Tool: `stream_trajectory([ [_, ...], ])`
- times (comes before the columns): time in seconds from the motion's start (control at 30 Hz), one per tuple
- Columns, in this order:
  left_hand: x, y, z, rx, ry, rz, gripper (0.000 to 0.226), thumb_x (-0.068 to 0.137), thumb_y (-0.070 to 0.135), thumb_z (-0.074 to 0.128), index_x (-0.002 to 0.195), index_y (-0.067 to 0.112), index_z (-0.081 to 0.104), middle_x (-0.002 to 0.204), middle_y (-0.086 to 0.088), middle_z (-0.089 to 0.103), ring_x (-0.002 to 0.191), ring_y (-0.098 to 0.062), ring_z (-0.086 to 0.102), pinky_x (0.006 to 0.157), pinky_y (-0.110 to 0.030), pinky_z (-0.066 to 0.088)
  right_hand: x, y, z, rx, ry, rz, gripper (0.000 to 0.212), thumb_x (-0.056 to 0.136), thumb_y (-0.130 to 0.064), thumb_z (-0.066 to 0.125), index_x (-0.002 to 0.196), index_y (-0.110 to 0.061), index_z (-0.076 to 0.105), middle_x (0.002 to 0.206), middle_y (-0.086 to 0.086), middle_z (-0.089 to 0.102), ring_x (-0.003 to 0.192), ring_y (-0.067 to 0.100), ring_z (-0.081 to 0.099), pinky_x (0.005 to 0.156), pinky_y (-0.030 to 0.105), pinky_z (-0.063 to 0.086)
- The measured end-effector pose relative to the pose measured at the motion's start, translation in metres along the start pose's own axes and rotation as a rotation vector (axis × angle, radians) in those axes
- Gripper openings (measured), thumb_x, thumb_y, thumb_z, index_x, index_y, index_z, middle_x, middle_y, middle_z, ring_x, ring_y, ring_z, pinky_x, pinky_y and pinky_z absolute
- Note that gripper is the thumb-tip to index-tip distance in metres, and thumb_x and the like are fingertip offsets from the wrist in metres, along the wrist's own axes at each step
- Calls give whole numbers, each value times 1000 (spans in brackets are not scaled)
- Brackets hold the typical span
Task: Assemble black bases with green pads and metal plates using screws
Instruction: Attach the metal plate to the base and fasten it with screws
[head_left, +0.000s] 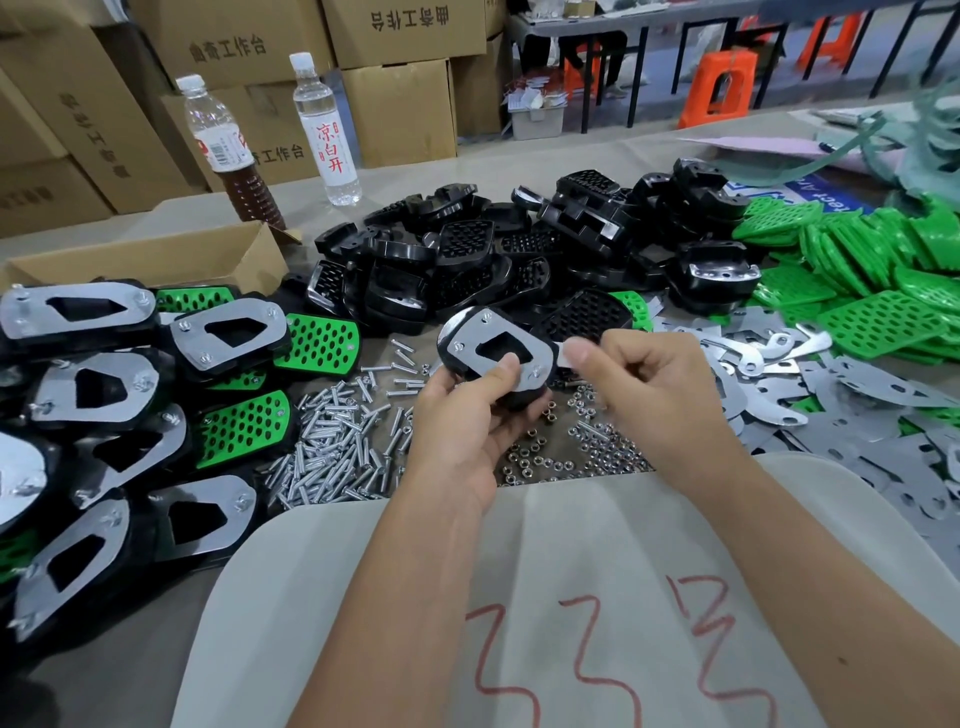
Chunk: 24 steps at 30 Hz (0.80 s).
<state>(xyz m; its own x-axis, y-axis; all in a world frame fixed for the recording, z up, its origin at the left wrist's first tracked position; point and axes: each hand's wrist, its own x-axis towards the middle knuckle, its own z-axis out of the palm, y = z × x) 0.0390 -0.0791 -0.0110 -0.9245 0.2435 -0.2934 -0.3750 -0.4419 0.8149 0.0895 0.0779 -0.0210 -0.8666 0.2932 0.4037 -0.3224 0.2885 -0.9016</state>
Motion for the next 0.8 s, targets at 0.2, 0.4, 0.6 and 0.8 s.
stream_trajectory([
  [0.2, 0, -2, 1, 6, 10, 0, 24, 93, -1, 72, 115, 6, 70, 98, -11, 80, 84, -24, 79, 72, -35, 65, -3, -11, 4, 28, -93, 24, 53, 100, -41, 59, 77, 6, 70, 52, 15, 47, 45, 27, 41, 44, 38, 35],
  [0.4, 2, 0, 1, -52, 33, -23, 23, 92, -2, 73, 115, 4, 69, 101, -16, 80, 86, -27, 80, 70, -35, 65, -3, -12, 5, 18, -70, 22, 39, 104, -39, 54, 83, -13, 77, 50, 13, 45, 45, 18, 41, 48, 40, 41],
  [0.6, 2, -1, 0, -41, 26, -24, 26, 92, 0, 73, 118, 5, 69, 104, -16, 80, 86, -27, 80, 73, -36, 65, -5, -9, 4, 35, 22, -1, 68, 105, -39, 55, 52, 2, 41, 44, 1, 31, 42, 15, 26, 45, 29, 26],
  [0.8, -1, -3, 3, 29, 39, 21, 25, 92, 0, 74, 116, 6, 70, 99, -14, 80, 86, -26, 80, 74, -37, 66, -3, -2, 13, -368, -59, -151, 8, 97, -18, 70, 93, -23, 65, 64, -4, 63, 56, 11, 55, 55, 29, 40],
])
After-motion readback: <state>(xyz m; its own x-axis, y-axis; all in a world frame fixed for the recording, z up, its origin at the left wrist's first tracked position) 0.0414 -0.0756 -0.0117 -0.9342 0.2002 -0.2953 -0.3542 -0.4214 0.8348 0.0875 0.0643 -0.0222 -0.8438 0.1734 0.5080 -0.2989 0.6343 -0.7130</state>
